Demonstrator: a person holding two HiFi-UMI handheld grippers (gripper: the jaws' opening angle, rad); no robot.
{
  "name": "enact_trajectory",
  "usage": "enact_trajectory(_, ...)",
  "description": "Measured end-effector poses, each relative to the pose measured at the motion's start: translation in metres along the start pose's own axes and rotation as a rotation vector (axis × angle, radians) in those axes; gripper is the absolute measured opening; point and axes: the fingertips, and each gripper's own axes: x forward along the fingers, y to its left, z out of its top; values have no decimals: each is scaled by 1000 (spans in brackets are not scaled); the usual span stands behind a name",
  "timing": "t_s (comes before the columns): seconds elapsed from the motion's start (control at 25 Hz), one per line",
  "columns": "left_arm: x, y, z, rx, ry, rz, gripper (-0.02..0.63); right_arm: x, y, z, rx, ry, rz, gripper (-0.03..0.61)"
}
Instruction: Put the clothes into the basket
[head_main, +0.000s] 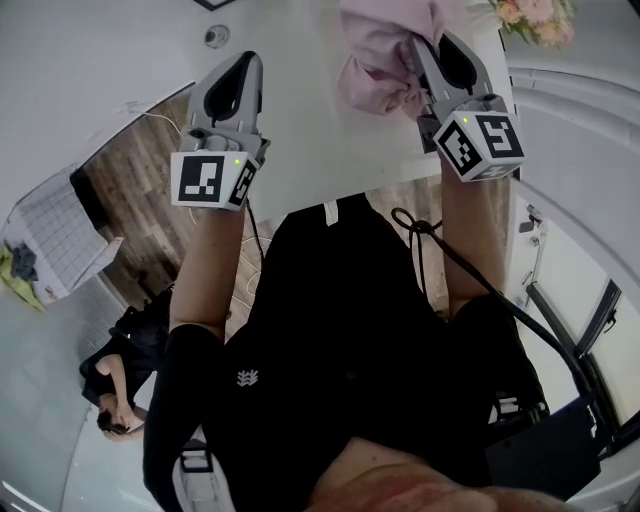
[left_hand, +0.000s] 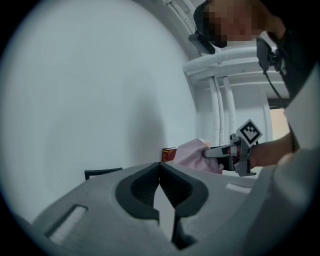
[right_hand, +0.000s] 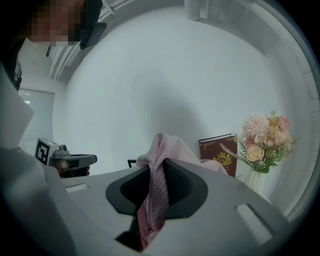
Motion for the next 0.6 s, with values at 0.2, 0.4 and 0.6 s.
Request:
enact_trajectory(0.2,3,-1,-3,4,1,-11,0,6,1,-13,11,25,3,69)
enact_trajectory(0.4,5,-2,-7,23,16,-17,0,9,-4,-27,29,49,-2,69)
enact_trajectory(0.6,3,-1,-13,26,28,-15,0,11,-4,-35,16,72,-1,69)
